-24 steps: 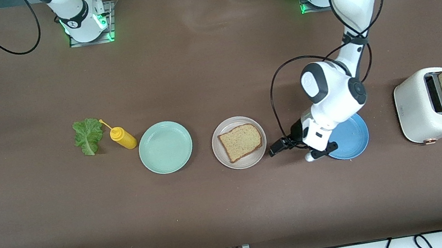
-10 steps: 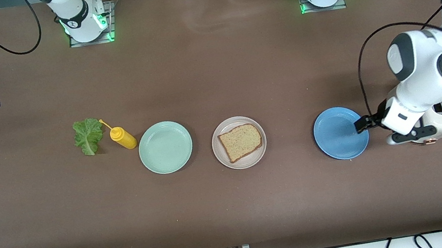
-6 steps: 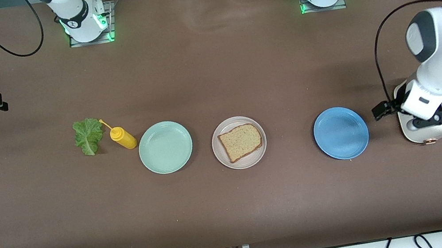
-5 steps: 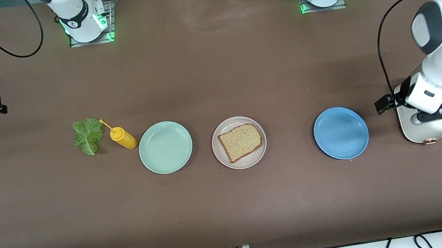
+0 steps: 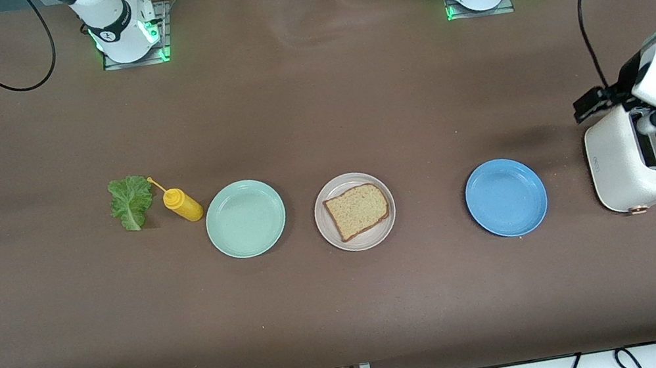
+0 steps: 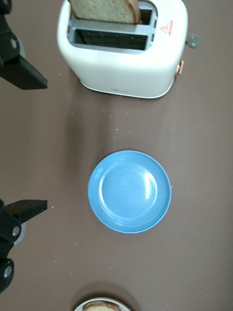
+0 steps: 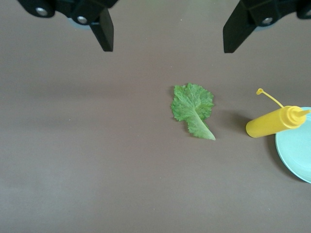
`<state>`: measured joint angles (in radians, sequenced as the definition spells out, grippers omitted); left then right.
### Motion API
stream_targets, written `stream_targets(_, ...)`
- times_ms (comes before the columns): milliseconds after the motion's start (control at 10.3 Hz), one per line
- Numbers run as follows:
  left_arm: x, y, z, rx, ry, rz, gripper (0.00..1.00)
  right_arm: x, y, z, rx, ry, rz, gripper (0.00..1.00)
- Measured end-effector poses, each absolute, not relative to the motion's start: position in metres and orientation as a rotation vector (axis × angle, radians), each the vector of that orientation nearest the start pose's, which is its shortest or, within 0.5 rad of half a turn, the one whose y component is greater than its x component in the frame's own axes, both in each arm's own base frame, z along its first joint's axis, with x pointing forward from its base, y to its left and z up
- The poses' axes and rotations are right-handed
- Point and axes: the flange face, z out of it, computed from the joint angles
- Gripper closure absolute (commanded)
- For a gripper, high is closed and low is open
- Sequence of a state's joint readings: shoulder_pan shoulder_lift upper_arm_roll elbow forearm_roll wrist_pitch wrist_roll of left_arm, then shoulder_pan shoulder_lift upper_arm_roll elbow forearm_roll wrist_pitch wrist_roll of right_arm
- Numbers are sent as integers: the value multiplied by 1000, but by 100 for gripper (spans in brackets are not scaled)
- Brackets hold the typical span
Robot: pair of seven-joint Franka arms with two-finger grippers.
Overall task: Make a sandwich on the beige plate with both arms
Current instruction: 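Raise the left gripper while the right gripper reaches the lettuce leaf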
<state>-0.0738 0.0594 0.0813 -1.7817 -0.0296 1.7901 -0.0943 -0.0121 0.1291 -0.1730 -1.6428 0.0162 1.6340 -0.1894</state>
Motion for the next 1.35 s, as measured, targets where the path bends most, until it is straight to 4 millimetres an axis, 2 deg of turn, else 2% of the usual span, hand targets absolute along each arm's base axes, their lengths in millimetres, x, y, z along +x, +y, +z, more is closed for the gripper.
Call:
stream_targets(194,566,1,532,-3159,-171,107,0,584,-98,504,-3111,-18,259,0)
stream_targets(387,563,1,558,-3160,-166,113,0,594,-79,481,-3110,-68,288,0)
stream_targets(581,560,1,586,-3161,-164,101,0,600,-62,446,-3116,-114,287,0)
stream_targets(677,560,-2,598,-3162,-156,80,0,599,-61,426,-3119,-117,278,0)
stream_targets(871,560,-15,617,-3165,-115,43,0,589,-61,368,-3131,-111,213,0)
stream_targets(968,558,-22,626,-3158,-94,50,0,581,-52,338,-3138,-91,162,0)
stream_targets(1161,552,-28,642,-3152,-73,69,0,568,-7,290,-3142,-93,86,0)
stream_targets(1258,549,-29,646,-3150,-67,92,0,566,15,274,-3140,-128,81,0)
stream_targets(1355,546,-32,645,-3148,-57,121,0,567,25,261,-3141,-149,71,0)
